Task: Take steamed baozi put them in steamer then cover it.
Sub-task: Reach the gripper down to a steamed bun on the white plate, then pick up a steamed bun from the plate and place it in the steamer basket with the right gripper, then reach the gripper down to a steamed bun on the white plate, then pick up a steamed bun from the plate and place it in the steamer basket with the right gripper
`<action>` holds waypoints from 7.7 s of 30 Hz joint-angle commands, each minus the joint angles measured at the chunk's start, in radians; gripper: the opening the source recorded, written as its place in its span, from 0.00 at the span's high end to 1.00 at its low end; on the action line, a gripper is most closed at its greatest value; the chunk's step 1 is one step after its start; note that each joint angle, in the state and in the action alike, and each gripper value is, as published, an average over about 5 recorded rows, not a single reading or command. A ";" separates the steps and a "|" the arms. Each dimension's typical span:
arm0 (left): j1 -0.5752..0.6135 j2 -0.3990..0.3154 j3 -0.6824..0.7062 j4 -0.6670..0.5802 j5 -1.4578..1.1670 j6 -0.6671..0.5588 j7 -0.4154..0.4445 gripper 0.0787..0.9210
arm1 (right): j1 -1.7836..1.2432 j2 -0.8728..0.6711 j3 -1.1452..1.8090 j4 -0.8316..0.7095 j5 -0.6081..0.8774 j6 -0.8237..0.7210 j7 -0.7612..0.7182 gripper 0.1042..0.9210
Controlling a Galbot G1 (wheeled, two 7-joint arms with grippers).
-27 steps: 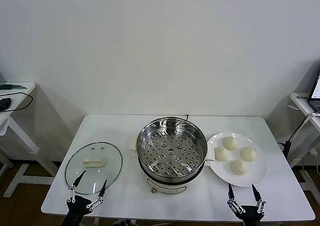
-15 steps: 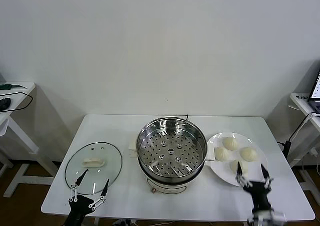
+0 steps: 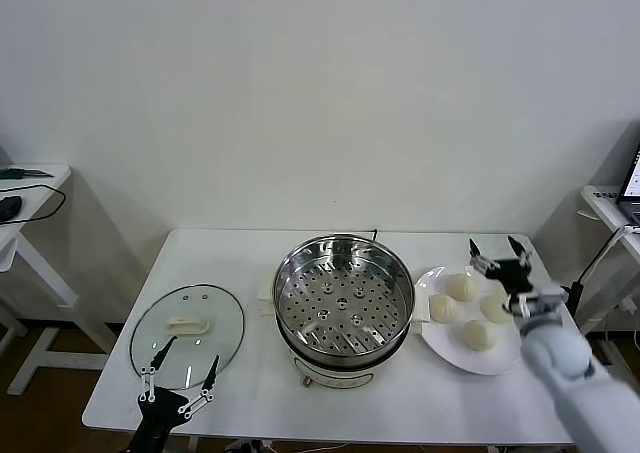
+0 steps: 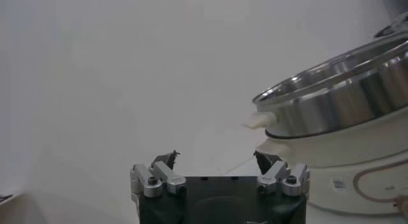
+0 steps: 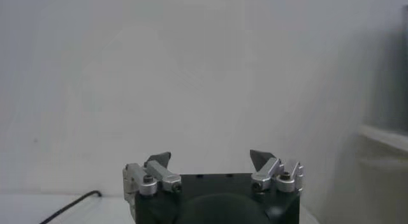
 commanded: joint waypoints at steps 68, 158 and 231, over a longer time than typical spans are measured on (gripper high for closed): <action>0.046 -0.037 -0.004 -0.008 0.010 -0.009 -0.029 0.12 | 0.607 0.257 -0.594 -0.595 -0.897 0.143 -0.734 0.35; 0.055 -0.035 0.018 -0.037 0.050 -0.025 -0.058 0.12 | 1.127 -0.139 -1.231 0.006 -0.223 -0.079 -0.842 0.12; 0.051 -0.029 0.036 -0.035 0.056 -0.038 -0.065 0.12 | 1.463 0.106 -1.472 0.127 -0.118 -0.121 -0.874 0.34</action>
